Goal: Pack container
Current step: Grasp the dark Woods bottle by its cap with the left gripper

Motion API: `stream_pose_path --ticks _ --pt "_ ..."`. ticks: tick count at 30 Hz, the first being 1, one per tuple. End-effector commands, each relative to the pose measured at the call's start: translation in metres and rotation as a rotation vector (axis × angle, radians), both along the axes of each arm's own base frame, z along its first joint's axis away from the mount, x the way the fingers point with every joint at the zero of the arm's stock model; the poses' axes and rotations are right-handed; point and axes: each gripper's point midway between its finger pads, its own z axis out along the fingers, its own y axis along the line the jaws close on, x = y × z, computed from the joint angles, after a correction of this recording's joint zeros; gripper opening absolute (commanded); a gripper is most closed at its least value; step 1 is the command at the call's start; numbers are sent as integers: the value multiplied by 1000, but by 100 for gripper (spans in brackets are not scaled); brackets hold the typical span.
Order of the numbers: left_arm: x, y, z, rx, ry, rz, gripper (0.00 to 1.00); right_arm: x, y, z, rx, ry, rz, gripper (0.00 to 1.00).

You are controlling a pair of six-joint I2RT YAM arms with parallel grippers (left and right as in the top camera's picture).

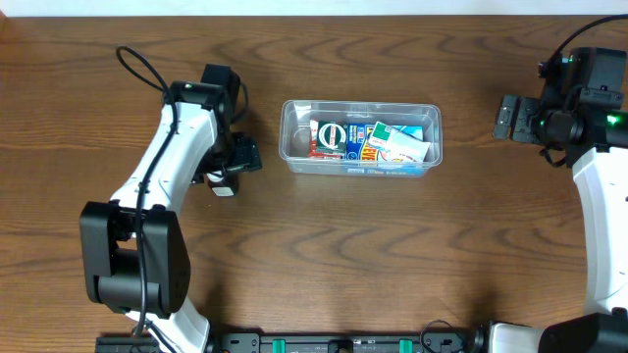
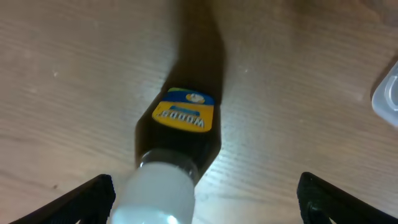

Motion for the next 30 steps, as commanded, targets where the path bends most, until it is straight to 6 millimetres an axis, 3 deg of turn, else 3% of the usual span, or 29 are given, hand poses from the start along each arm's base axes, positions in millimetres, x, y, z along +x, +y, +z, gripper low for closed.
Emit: stream_pose_path --ticks 1,13,25,30 --pt "-2 -2 -6 -14 12 -11 90 0 -3 7 1 -20 -19 99" --pt "2 11 -7 -16 4 33 63 0 -3 7 1 -20 -19 99" --pt "7 11 -7 -19 -19 47 30 0 -3 7 1 -20 -19 99" --pt "12 11 -7 -22 -40 54 24 0 -3 7 1 -20 -19 99"
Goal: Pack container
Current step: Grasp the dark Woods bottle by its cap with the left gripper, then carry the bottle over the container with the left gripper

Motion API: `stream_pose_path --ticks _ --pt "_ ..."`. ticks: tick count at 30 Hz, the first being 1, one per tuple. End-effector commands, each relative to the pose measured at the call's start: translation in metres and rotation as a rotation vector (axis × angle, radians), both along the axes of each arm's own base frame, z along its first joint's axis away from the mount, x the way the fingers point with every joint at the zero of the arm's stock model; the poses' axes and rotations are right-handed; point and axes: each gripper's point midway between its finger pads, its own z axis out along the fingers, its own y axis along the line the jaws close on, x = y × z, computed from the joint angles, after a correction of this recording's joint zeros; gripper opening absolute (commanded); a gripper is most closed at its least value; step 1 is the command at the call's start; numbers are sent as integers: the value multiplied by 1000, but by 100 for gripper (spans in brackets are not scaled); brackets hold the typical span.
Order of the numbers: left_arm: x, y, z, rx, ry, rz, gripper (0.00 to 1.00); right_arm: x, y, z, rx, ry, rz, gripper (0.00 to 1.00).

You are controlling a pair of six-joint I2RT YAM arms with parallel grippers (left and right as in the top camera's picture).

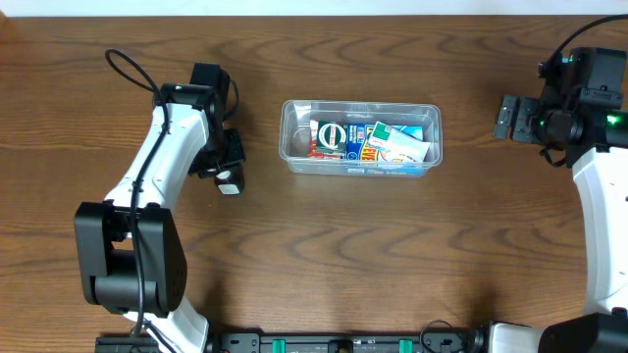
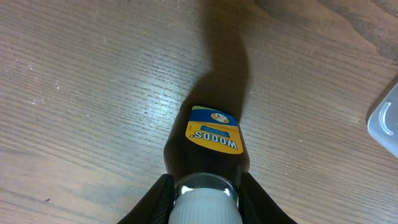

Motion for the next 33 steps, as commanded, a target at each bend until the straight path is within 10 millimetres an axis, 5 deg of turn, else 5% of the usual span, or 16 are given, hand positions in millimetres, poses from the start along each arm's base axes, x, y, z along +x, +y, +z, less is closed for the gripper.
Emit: stream_pose_path --ticks 1,14,28,33 --pt "3 1 -3 0 -5 8 23 0 -3 7 1 -20 -19 99" --pt "25 -4 18 -2 -93 -110 15 0 -3 7 1 -20 -19 99" --pt "62 -79 83 67 -310 -707 14 0 -3 7 1 -20 -19 99" --pt "77 -68 112 261 -370 -706 11 0 -3 7 1 -20 -19 99"
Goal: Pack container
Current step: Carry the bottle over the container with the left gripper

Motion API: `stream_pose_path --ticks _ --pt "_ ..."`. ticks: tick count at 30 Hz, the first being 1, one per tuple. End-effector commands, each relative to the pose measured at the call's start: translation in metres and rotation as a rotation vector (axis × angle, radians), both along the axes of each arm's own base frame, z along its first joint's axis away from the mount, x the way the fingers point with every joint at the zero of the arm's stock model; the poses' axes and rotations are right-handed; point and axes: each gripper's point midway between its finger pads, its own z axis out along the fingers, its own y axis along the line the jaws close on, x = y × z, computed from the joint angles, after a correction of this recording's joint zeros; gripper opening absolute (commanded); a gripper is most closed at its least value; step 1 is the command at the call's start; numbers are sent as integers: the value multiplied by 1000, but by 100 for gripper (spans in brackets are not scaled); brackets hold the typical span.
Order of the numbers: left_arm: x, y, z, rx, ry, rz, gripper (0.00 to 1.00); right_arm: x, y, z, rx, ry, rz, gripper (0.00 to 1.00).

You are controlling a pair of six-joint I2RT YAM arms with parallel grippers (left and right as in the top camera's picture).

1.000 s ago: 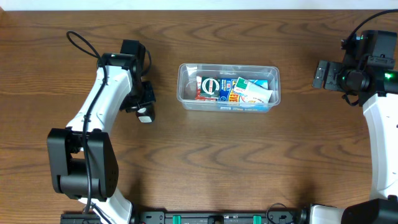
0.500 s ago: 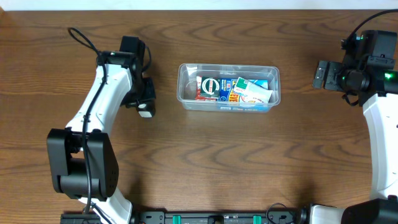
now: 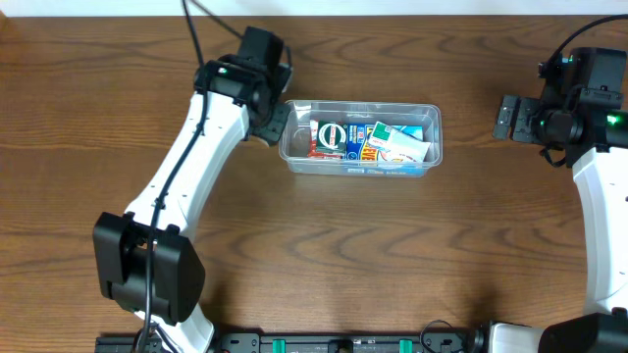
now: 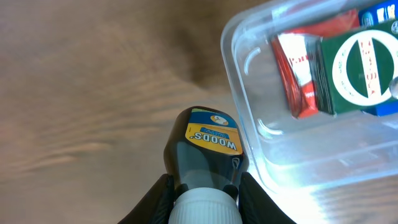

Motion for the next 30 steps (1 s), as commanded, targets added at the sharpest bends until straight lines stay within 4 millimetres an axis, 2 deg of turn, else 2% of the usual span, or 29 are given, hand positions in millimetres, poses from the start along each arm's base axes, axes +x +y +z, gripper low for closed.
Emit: stream_pose_path --ticks 1,8,12,15,19,26,30 --pt "18 20 42 155 -148 -6 11 0 -3 7 2 -20 -19 99" --pt "26 20 80 139 -263 10 11 0 -3 7 2 -20 -19 99" --pt "18 -12 88 102 -269 -213 11 0 -3 7 2 -20 -19 99" --pt "6 -37 86 111 -251 -388 11 0 -3 7 2 -20 -19 99" --pt "-9 -55 80 149 -221 -518 11 0 -3 7 2 -20 -19 99" --pt "-20 -60 62 183 -174 -622 11 0 -3 7 2 -20 -19 99" --pt "-19 -60 49 198 -141 -648 11 0 -3 7 2 -20 -19 99"
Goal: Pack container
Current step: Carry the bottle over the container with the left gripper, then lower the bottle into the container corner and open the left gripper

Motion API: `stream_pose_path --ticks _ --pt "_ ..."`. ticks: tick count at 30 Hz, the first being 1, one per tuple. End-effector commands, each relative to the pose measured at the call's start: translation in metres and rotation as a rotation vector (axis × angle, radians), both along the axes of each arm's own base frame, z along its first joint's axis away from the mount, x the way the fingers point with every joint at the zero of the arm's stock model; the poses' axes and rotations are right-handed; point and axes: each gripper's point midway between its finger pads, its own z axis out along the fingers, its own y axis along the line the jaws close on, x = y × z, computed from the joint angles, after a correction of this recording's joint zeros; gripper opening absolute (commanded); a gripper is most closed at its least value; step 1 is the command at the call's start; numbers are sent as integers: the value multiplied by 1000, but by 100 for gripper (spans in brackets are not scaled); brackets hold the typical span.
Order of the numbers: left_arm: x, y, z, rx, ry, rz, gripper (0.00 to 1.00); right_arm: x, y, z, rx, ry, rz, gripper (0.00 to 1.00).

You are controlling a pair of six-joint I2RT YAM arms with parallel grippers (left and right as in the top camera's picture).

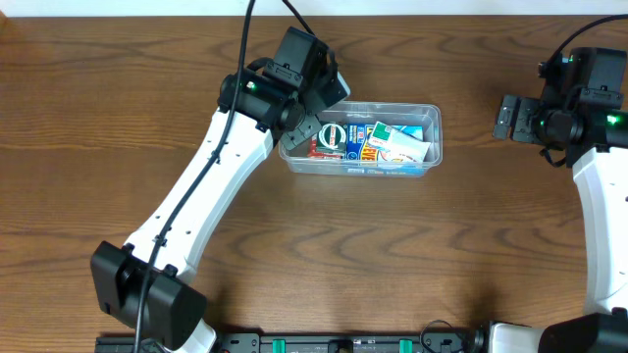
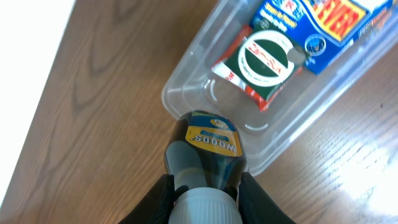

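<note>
My left gripper (image 2: 204,202) is shut on a dark bottle (image 2: 207,149) with a white cap and a yellow-blue WOODS label, held above the left end of the clear plastic container (image 1: 291,157). In the overhead view the left arm's wrist (image 1: 299,83) covers that end and hides the bottle. The container (image 2: 186,74) holds a green-and-white round-logo packet (image 2: 264,59), red and blue packets and a white-green sachet (image 1: 397,145). My right gripper (image 1: 510,118) stays far right, away from the container; its fingers do not show clearly.
The wooden table (image 1: 392,255) stretches around the container. The right arm (image 1: 599,186) runs down the right edge. Cables arch over the left arm near the back edge.
My left gripper, still shut on the bottle, has moved right from beside the container's left outer wall to above its left end. The right arm has not moved.
My left gripper stood open around the bottle on the table, left of the container. Then it was shut on the bottle's cap there. Later it held the bottle beside the container's left wall, and now over the container's left end.
</note>
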Motion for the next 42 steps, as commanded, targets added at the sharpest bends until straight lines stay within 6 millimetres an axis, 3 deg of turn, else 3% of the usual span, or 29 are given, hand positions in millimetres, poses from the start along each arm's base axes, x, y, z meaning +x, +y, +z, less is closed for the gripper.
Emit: stream_pose_path --ticks 1,10,21,35,42 --pt "0 1 -6 28 10 -46 11 0 -3 7 1 -20 -19 99" --pt "12 -7 -45 57 76 -56 10 0 -3 7 1 -20 -19 99" --pt "15 -13 -76 70 140 -82 10 0 -3 7 1 -20 -19 99" --pt "15 -16 -90 68 172 -95 10 0 -3 7 1 -20 -19 99" --pt "15 -16 -110 88 214 -94 10 0 -3 7 1 -20 -19 99"
